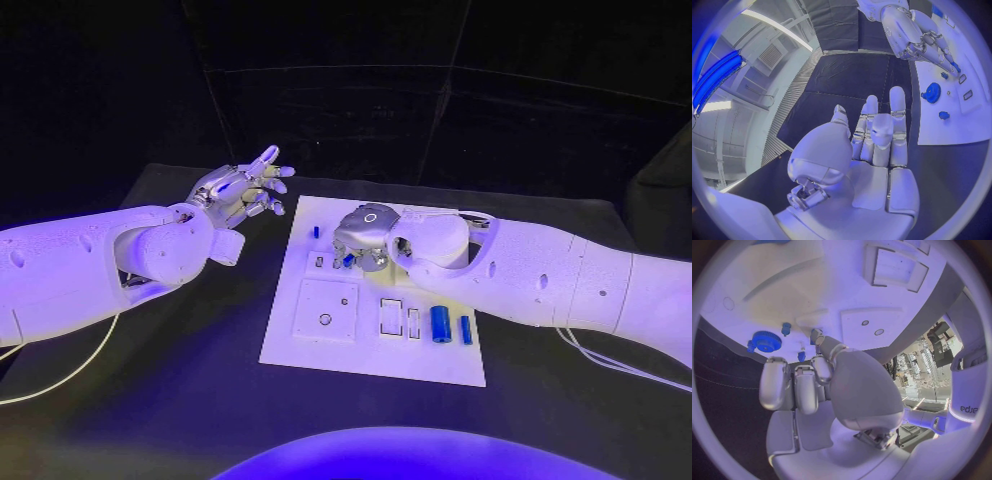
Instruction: Assemble the parts on the task board
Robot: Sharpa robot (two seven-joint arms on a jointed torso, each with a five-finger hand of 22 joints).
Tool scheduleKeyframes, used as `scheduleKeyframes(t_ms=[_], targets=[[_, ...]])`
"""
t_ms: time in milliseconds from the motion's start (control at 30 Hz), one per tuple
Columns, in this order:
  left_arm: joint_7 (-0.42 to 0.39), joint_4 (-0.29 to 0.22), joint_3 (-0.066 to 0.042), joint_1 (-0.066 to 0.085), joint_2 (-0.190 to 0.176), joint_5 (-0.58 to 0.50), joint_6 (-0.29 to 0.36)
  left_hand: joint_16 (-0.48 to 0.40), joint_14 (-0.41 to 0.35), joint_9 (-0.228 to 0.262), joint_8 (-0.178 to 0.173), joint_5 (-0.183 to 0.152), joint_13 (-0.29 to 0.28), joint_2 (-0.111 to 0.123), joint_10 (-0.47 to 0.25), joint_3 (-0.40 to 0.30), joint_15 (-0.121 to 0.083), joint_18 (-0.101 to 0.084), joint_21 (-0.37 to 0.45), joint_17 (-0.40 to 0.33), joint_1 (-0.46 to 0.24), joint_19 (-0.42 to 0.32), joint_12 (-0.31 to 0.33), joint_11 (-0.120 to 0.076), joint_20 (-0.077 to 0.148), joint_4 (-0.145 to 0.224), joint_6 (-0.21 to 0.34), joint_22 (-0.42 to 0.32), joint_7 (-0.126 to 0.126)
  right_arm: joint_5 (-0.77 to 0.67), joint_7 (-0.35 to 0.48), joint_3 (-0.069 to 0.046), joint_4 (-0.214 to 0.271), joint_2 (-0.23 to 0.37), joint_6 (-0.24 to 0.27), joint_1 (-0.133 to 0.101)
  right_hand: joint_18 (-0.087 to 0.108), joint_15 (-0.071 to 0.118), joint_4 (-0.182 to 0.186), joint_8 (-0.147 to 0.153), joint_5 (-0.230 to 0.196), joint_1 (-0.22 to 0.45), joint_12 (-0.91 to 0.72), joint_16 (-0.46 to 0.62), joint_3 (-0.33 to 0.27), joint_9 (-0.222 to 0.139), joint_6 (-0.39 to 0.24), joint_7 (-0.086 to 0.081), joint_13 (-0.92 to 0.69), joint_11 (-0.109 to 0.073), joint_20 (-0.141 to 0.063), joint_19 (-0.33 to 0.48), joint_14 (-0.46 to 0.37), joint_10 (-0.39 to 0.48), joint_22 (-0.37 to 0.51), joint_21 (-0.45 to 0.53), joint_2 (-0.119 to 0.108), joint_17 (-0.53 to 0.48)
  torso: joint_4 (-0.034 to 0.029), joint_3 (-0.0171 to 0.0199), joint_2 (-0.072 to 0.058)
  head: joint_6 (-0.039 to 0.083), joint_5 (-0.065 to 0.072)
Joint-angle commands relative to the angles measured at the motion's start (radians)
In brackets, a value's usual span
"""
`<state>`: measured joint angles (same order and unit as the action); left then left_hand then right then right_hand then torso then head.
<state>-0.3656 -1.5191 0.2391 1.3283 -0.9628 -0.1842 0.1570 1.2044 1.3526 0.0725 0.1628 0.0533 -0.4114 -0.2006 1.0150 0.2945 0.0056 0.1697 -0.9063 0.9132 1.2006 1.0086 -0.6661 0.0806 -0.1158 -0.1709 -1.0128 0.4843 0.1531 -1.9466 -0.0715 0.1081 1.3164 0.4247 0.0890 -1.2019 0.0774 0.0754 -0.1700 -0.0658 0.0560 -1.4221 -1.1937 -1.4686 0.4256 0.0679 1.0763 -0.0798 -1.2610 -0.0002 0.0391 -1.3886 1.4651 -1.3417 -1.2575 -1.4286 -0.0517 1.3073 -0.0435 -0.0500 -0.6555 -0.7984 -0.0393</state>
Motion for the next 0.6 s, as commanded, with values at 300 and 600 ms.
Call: scheduleKeyframes(t_ms=[300, 600], targets=[[0.002, 0.002, -0.001, 0.002, 0.002, 0.000, -0.011, 0.000, 0.002, -0.001, -0.003, -0.004, 0.001, -0.004, -0.009, -0.001, 0.001, 0.014, 0.006, -0.001, 0.008, 0.006, 0.005, 0.001, -0.001, 0.006, 0.005, -0.001, 0.005, -0.025, 0.008, 0.000, 0.000, 0.001, 0.014, -0.002, -0.009, 0.011, -0.016, -0.005, -0.008, -0.013, -0.020, 0.001, 0.038, 0.002, 0.022, 0.005, -0.015, -0.004, -0.014, -0.001, 0.068, -0.007, -0.002, 0.005, 0.010, 0.105, -0.0003, 0.0001, 0.000, -0.002, 0.000], [0.004, 0.003, -0.001, 0.002, 0.002, 0.000, -0.012, 0.001, 0.003, -0.001, -0.004, -0.005, 0.002, -0.005, -0.009, -0.001, 0.001, 0.014, 0.006, -0.001, 0.009, 0.006, 0.005, 0.001, -0.001, 0.006, 0.006, -0.001, 0.005, -0.029, 0.012, 0.000, -0.001, 0.001, 0.010, -0.002, -0.009, 0.010, -0.025, -0.006, -0.008, -0.012, -0.027, 0.002, 0.053, 0.002, 0.030, 0.005, -0.021, -0.001, -0.014, -0.001, 0.067, -0.009, -0.003, 0.005, 0.011, 0.104, -0.0002, 0.0001, 0.000, -0.003, -0.001]])
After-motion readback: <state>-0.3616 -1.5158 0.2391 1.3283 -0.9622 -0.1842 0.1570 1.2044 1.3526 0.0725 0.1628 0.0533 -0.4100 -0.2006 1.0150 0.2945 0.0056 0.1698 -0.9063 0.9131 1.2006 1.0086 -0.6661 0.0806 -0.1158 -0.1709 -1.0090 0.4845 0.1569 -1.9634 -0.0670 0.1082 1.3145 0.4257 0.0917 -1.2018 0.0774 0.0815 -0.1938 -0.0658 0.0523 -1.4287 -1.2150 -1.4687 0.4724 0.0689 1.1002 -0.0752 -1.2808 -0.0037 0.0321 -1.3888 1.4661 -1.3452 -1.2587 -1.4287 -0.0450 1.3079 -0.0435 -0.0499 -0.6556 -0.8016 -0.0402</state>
